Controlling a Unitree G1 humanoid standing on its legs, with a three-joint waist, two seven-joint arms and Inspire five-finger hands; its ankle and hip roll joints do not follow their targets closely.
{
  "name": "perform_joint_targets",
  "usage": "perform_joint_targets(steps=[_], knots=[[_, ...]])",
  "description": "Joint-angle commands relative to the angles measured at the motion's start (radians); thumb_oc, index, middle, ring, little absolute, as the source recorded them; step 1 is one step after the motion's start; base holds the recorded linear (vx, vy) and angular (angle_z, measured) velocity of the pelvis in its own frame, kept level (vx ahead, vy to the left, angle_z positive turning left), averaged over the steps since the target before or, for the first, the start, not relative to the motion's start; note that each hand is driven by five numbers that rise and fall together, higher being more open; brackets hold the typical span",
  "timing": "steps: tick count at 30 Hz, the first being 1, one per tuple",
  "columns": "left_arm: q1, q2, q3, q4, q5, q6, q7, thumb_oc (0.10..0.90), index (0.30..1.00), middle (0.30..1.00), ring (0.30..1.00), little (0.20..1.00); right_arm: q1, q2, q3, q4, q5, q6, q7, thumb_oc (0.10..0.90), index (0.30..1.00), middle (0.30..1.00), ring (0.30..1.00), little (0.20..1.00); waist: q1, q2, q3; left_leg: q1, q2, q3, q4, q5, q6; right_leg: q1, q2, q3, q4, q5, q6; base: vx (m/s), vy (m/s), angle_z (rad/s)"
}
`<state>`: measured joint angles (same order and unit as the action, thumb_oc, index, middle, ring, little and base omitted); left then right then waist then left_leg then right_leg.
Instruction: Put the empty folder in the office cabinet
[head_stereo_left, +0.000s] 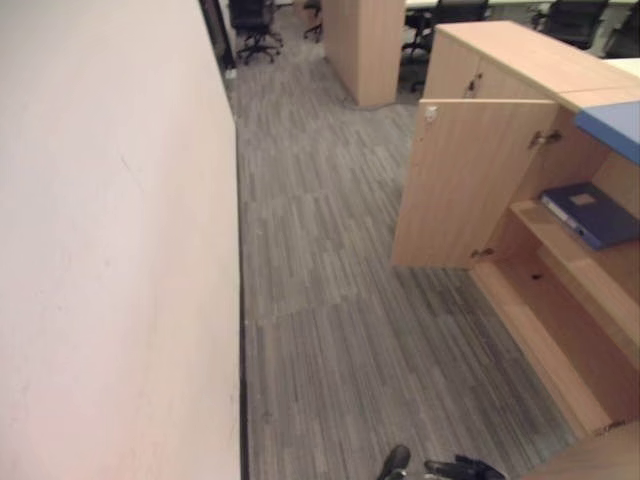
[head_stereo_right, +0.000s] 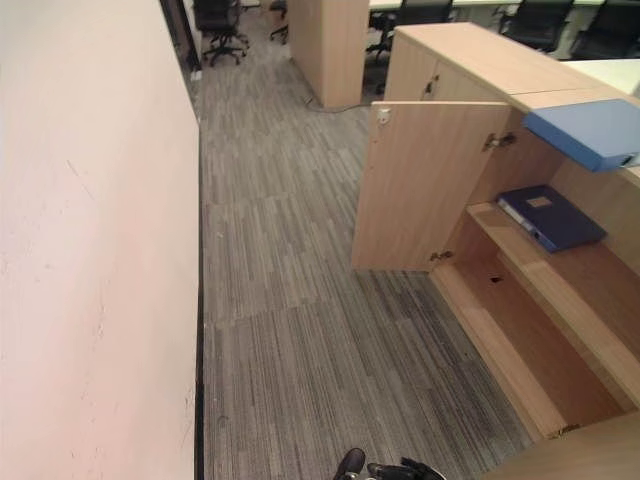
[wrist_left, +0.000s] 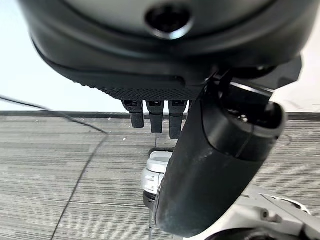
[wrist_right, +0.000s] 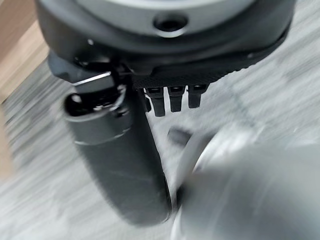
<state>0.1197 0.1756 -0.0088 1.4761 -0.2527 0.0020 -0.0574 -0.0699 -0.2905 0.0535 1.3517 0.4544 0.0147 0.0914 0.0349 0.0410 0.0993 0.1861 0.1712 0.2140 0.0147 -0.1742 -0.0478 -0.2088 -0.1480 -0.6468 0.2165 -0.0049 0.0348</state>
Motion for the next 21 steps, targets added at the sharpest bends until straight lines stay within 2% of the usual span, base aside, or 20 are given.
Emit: perform_joint_targets(steps=[1,2,3,5,7,8,9,10,11,12,13,14,16,17,18,19,20,21], knots=[[-0.029,-0.012,-0.010,-0.024,-0.017,-0.008,0.016,0.800,0.900,0.900,0.900,0.900,-0.021,0.018,-0.028,0.028,0.046,-0.022,-0.021,0.800,0.900,0.900,0.900,0.900,-0.012,-0.021,0.010,0.029,-0.073,0.033,-0.102,0.074,-0.043,0.095,-0.036,0.027,-0.212,0.142,0.111,0.25,-0.188,0.10],[-0.033,-0.011,-0.016,-0.034,-0.021,-0.010,0.018,0.800,0.900,0.900,0.900,0.900,-0.018,0.010,-0.035,0.031,0.055,-0.025,-0.025,0.800,0.900,0.900,0.900,0.900,-0.014,-0.016,0.008,0.032,-0.061,0.033,-0.102,0.084,-0.051,0.097,-0.029,0.027,-0.204,0.127,0.103,0.26,-0.182,0.18],[-0.038,-0.009,-0.018,-0.044,-0.030,-0.013,0.026,0.800,0.900,0.900,0.900,0.900,-0.014,0.005,-0.041,0.032,0.062,-0.030,-0.027,0.800,0.900,0.900,0.900,0.900,-0.017,-0.009,0.008,0.039,-0.045,0.034,-0.099,0.118,-0.067,0.098,-0.019,0.032,-0.194,0.111,0.093,0.24,-0.180,0.14],[-0.040,-0.002,-0.018,-0.053,-0.039,-0.017,0.035,0.800,0.900,0.900,0.900,0.900,-0.010,0.002,-0.037,0.032,0.066,-0.031,-0.029,0.800,0.900,0.900,0.900,0.900,-0.015,-0.007,0.013,0.022,-0.009,0.035,-0.005,0.167,-0.085,0.116,0.001,0.036,-0.188,0.078,0.070,0.21,-0.229,0.05],[-0.039,0.008,-0.012,-0.059,-0.050,-0.018,0.043,0.800,0.900,0.900,0.900,0.900,-0.007,0.002,-0.025,0.034,0.062,-0.031,-0.030,0.800,0.900,0.900,0.900,0.900,-0.005,-0.015,0.026,-0.049,0.042,0.026,0.199,0.256,-0.095,0.164,0.039,0.047,-0.203,0.039,0.027,0.16,-0.299,-0.08],[-0.036,0.011,-0.011,-0.060,-0.050,-0.016,0.044,0.800,0.900,0.900,0.900,0.900,-0.005,0.001,-0.019,0.036,0.061,-0.029,-0.030,0.800,0.900,0.900,0.900,0.900,0.004,-0.025,0.035,-0.087,0.056,0.021,0.304,0.297,-0.080,0.193,0.054,0.057,-0.211,0.020,0.005,0.10,-0.209,-0.07],[-0.036,0.012,-0.011,-0.060,-0.050,-0.016,0.044,0.800,0.900,0.900,0.900,0.900,-0.006,0.001,-0.019,0.036,0.061,-0.029,-0.030,0.800,0.900,0.900,0.900,0.900,0.004,-0.024,0.036,-0.094,0.060,0.018,0.315,0.293,-0.083,0.193,0.058,0.057,-0.213,0.018,0.002,0.11,-0.204,-0.13],[-0.033,0.014,-0.011,-0.063,-0.051,-0.015,0.046,0.800,0.900,0.900,0.900,0.900,-0.004,-0.001,-0.019,0.037,0.061,-0.028,-0.032,0.800,0.900,0.900,0.900,0.900,0.017,-0.032,0.047,-0.142,0.068,0.006,0.425,0.325,-0.073,0.220,0.073,0.061,-0.221,0.001,-0.019,0.16,-0.194,-0.45],[-0.025,0.010,-0.013,-0.057,-0.051,-0.012,0.046,0.800,0.900,0.900,0.900,0.900,-0.004,-0.007,-0.020,0.043,0.058,-0.022,-0.034,0.800,0.900,0.900,0.900,0.900,0.030,-0.046,0.060,-0.204,0.074,0.022,0.519,0.299,-0.046,0.257,0.081,0.084,-0.236,-0.025,-0.036,0.21,-0.211,-0.69],[-0.020,0.007,-0.014,-0.055,-0.050,-0.011,0.046,0.800,0.900,0.900,0.900,0.900,-0.006,-0.010,-0.021,0.045,0.056,-0.020,-0.034,0.800,0.900,0.900,0.900,0.900,0.035,-0.055,0.064,-0.242,0.070,0.030,0.530,0.267,-0.037,0.272,0.078,0.095,-0.245,-0.031,-0.036,0.16,-0.112,-1.00],[-0.020,0.007,-0.014,-0.055,-0.050,-0.011,0.046,0.800,0.900,0.900,0.900,0.900,-0.006,-0.009,-0.021,0.045,0.056,-0.020,-0.034,0.800,0.900,0.900,0.900,0.900,0.036,-0.054,0.063,-0.245,0.072,0.032,0.535,0.263,-0.036,0.270,0.079,0.096,-0.245,-0.030,-0.036,0.16,-0.001,-0.85],[-0.012,0.003,-0.012,-0.053,-0.051,-0.011,0.042,0.800,0.900,0.900,0.900,0.900,-0.007,-0.007,-0.014,0.039,0.054,-0.019,-0.031,0.800,0.900,0.900,0.900,0.900,0.047,-0.064,0.061,-0.298,0.051,0.036,0.469,0.217,-0.029,0.297,0.076,0.128,-0.260,-0.031,-0.024,0.16,0.061,-0.69],[-0.009,0.002,-0.012,-0.051,-0.054,-0.015,0.046,0.800,0.900,0.900,0.900,0.900,-0.002,-0.005,-0.011,0.039,0.050,-0.020,-0.030,0.800,0.900,0.900,0.900,0.900,0.060,-0.064,0.060,-0.338,0.012,0.032,0.330,0.213,-0.037,0.316,0.064,0.152,-0.270,-0.033,-0.012,0.20,0.116,-0.55],[-0.010,0.000,-0.014,-0.051,-0.055,-0.015,0.045,0.800,0.900,0.900,0.900,0.900,0.000,-0.005,-0.010,0.040,0.050,-0.021,-0.029,0.800,0.900,0.900,0.900,0.900,0.063,-0.059,0.058,-0.349,-0.011,0.019,0.224,0.233,-0.047,0.324,0.063,0.164,-0.273,-0.036,-0.006,0.21,0.142,-0.87],[-0.013,-0.002,-0.015,-0.050,-0.056,-0.017,0.047,0.800,0.900,0.900,0.900,0.900,0.004,-0.004,-0.012,0.042,0.050,-0.022,-0.029,0.800,0.900,0.900,0.900,0.900,0.066,-0.052,0.057,-0.345,-0.029,0.006,0.106,0.291,-0.061,0.339,0.064,0.175,-0.274,-0.042,-0.002,0.15,0.102,-0.74],[-0.013,-0.002,-0.015,-0.050,-0.056,-0.017,0.047,0.800,0.900,0.900,0.900,0.900,0.004,-0.004,-0.012,0.042,0.050,-0.022,-0.029,0.800,0.900,0.900,0.900,0.900,0.066,-0.053,0.058,-0.344,-0.029,0.006,0.105,0.292,-0.061,0.339,0.064,0.175,-0.274,-0.042,-0.002,0.28,0.134,-0.47],[-0.021,-0.006,-0.022,-0.049,-0.056,-0.021,0.053,0.800,0.900,0.900,0.900,0.900,0.009,-0.002,-0.018,0.045,0.050,-0.025,-0.031,0.800,0.900,0.900,0.900,0.900,0.070,-0.035,0.059,-0.385,-0.041,-0.024,-0.052,0.384,-0.086,0.377,0.074,0.188,-0.278,-0.057,-0.001,0.20,0.089,-0.25],[-0.021,-0.006,-0.022,-0.049,-0.056,-0.021,0.053,0.800,0.900,0.900,0.900,0.900,0.010,-0.003,-0.018,0.045,0.049,-0.025,-0.031,0.800,0.900,0.900,0.900,0.900,0.071,-0.035,0.060,-0.379,-0.043,-0.023,-0.061,0.389,-0.086,0.378,0.074,0.189,-0.278,-0.057,-0.001,0.41,0.176,-0.18]])
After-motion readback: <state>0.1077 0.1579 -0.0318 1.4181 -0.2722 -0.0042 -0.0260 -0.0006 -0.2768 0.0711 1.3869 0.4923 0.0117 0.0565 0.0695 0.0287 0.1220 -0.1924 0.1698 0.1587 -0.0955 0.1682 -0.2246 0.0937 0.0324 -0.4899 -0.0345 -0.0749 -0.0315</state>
